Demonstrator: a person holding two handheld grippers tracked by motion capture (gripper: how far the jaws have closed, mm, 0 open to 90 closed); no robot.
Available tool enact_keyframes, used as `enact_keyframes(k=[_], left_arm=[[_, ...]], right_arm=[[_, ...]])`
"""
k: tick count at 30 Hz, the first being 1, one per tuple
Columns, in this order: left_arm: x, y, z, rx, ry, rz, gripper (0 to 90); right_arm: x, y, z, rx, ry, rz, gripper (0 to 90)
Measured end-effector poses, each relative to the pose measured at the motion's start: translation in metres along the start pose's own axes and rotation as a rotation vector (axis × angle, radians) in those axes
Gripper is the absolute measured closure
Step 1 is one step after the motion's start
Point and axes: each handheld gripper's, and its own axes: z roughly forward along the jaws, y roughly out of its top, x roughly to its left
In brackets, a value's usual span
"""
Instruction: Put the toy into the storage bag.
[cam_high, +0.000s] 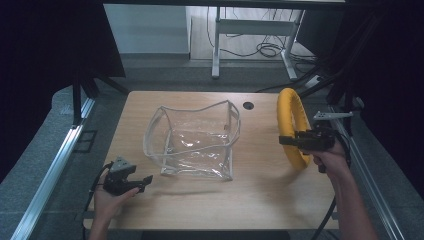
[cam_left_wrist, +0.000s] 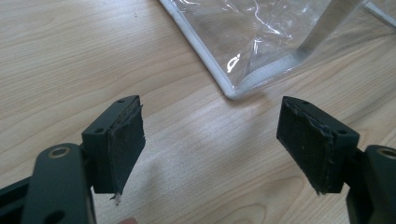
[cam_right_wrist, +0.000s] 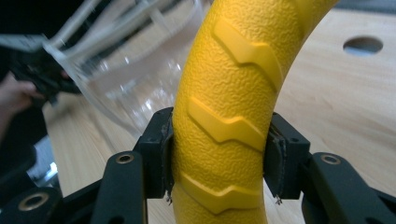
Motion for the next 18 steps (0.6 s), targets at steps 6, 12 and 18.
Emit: enact_keyframes(k=[6, 12, 18], left_arm=[[-0.001, 0.0, 0.001, 0.003, -0.001, 0.001, 23.3], [0.0, 0.0, 0.001, 0.003, 0.001, 0.005, 23.3], [-0.001, 0.0, 0.001, 0.008, 0.002, 0.0, 23.2]], right_arm=[[0.004, 0.001, -0.007, -0.085, 0.028, 0.007, 50.6], [0.017, 0.0, -0.003, -0.173, 0.03, -0.002, 50.5], [0.032, -0.004, 0.004, -0.275, -0.006, 0.013, 50.4]])
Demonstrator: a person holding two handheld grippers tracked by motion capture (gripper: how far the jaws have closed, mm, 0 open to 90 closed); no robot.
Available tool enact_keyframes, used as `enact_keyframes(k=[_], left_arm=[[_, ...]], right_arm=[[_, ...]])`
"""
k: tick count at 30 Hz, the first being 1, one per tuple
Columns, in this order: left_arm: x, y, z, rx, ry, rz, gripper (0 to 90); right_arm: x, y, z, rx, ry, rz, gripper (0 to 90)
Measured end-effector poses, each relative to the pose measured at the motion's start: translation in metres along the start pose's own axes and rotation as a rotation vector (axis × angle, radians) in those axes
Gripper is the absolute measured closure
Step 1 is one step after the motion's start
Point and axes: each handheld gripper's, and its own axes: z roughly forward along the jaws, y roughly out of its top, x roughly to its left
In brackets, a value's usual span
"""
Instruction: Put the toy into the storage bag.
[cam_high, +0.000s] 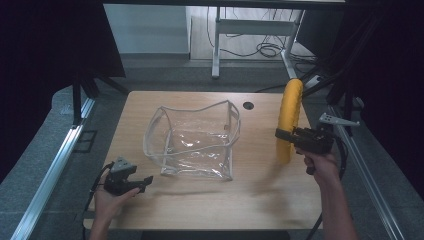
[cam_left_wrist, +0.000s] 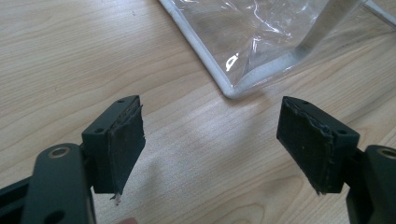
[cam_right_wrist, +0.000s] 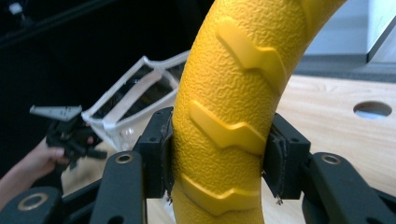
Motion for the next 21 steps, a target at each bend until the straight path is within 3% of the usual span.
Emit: enact_keyframes(k=[2, 3, 7, 14, 17, 21], left_arm=[[0.0, 0.0, 0.0, 0.0, 0.001, 0.001, 23.2], [0.001, 0.0, -0.001, -0.001, 0.001, 0.006, 23.2], [0.001, 0.001, -0.001, -0.001, 0.002, 0.007, 23.2], [0.001, 0.0, -0.001, -0.002, 0.003, 0.007, 23.2], [0.001, 0.0, 0.0, 0.002, 0.011, 0.007, 23.2], [0.0, 0.0, 0.0, 0.009, 0.016, 0.007, 23.2]], right_arm=[[0.003, -0.001, 0.001, -0.013, -0.009, -0.002, 50.4], [0.009, -0.003, 0.003, -0.053, -0.027, -0.007, 50.4], [0.021, -0.005, 0.007, -0.112, -0.062, -0.009, 50.3], [0.037, -0.006, 0.012, -0.186, -0.106, -0.027, 50.2], [0.051, -0.001, 0.013, -0.251, -0.138, -0.066, 50.1], [0.063, 0.005, 0.015, -0.287, -0.169, -0.103, 50.0]])
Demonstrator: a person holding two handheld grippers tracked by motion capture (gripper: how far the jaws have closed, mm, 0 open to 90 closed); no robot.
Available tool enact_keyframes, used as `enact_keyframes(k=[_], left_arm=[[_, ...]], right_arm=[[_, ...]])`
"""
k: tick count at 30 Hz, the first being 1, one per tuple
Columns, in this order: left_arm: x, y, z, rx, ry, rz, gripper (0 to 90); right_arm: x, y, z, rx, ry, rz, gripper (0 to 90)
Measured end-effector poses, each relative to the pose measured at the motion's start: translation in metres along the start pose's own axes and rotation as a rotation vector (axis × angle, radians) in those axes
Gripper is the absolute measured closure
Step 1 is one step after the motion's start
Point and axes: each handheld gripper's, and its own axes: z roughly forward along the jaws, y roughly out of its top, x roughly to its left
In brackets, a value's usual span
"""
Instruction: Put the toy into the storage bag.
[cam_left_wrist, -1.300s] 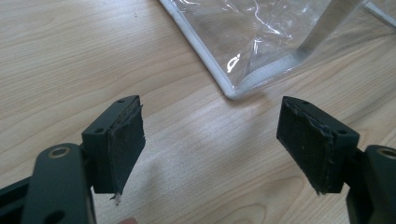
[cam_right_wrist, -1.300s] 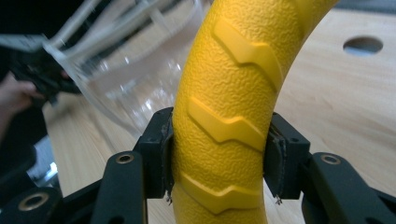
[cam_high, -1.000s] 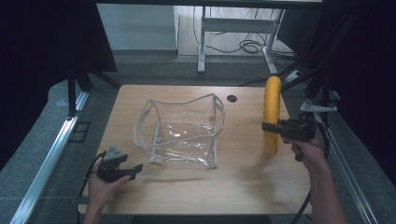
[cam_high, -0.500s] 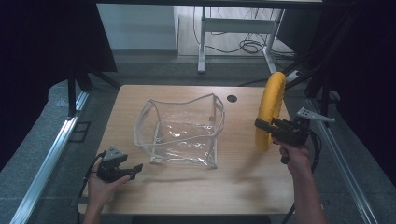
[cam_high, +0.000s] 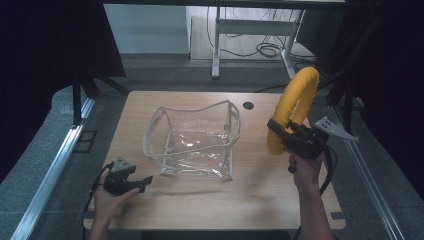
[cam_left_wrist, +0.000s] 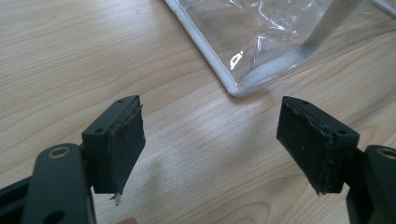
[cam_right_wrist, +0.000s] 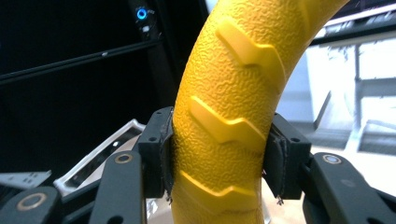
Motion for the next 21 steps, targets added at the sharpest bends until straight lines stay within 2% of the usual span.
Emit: enact_keyframes(k=[1, 2, 3, 5, 8, 17, 21], left_arm=[[0.0, 0.0, 0.0, 0.001, 0.0, 0.001, 23.2], [0.0, 0.0, 0.0, 0.002, 0.0, 0.001, 23.2], [0.0, 0.0, 0.0, 0.003, 0.0, 0.003, 23.2], [0.0, 0.0, 0.0, 0.006, -0.002, 0.002, 23.2], [0.0, 0.0, 0.0, 0.012, -0.003, 0.01, 23.2], [0.002, -0.001, 0.001, 0.017, -0.006, 0.009, 23.2], [0.002, -0.001, 0.0, 0.013, -0.01, 0.009, 23.3]], right_arm=[[0.007, 0.004, 0.001, -0.029, -0.012, -0.02, 50.0], [0.007, 0.004, 0.001, -0.029, -0.012, -0.02, 50.0], [0.014, 0.007, 0.003, -0.052, -0.015, -0.034, 49.9], [0.017, 0.008, 0.004, -0.057, -0.016, -0.037, 49.9], [0.03, 0.014, 0.011, -0.086, -0.013, -0.06, 49.9], [0.051, 0.024, 0.025, -0.131, -0.009, -0.076, 49.8], [0.06, 0.029, 0.029, -0.145, -0.006, -0.098, 49.7]])
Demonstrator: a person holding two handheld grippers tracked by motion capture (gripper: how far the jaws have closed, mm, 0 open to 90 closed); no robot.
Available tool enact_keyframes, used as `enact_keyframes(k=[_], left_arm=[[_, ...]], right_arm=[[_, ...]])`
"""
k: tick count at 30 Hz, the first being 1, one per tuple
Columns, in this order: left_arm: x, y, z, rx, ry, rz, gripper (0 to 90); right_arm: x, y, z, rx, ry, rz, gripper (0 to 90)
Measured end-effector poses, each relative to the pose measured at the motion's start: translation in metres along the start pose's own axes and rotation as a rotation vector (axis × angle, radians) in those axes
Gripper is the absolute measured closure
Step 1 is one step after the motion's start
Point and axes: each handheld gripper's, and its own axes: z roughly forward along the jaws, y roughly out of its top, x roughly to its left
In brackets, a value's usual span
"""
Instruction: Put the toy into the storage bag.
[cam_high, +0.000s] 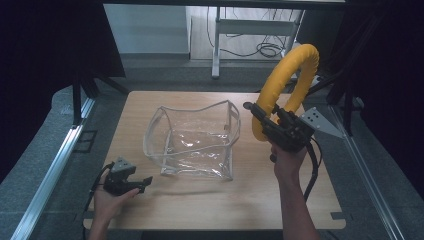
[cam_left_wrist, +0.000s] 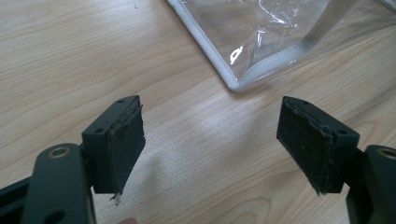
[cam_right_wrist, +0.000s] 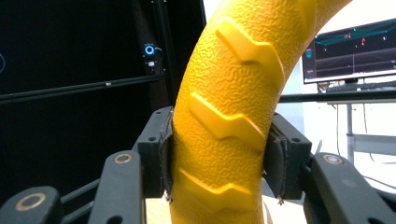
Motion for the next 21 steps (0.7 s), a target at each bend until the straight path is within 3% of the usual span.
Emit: enact_keyframes(k=[7, 16, 21], left_arm=[[-0.001, 0.0, 0.002, 0.014, -0.004, 0.008, 23.3], [0.0, 0.0, 0.0, 0.002, -0.007, 0.002, 23.3], [0.0, 0.0, 0.0, 0.004, -0.009, 0.004, 23.2]], right_arm=[[0.011, 0.008, 0.007, -0.024, 0.018, -0.006, 49.6], [0.039, 0.018, 0.023, -0.05, 0.064, -0.04, 49.5], [0.047, 0.02, 0.028, -0.049, 0.086, -0.046, 49.5]])
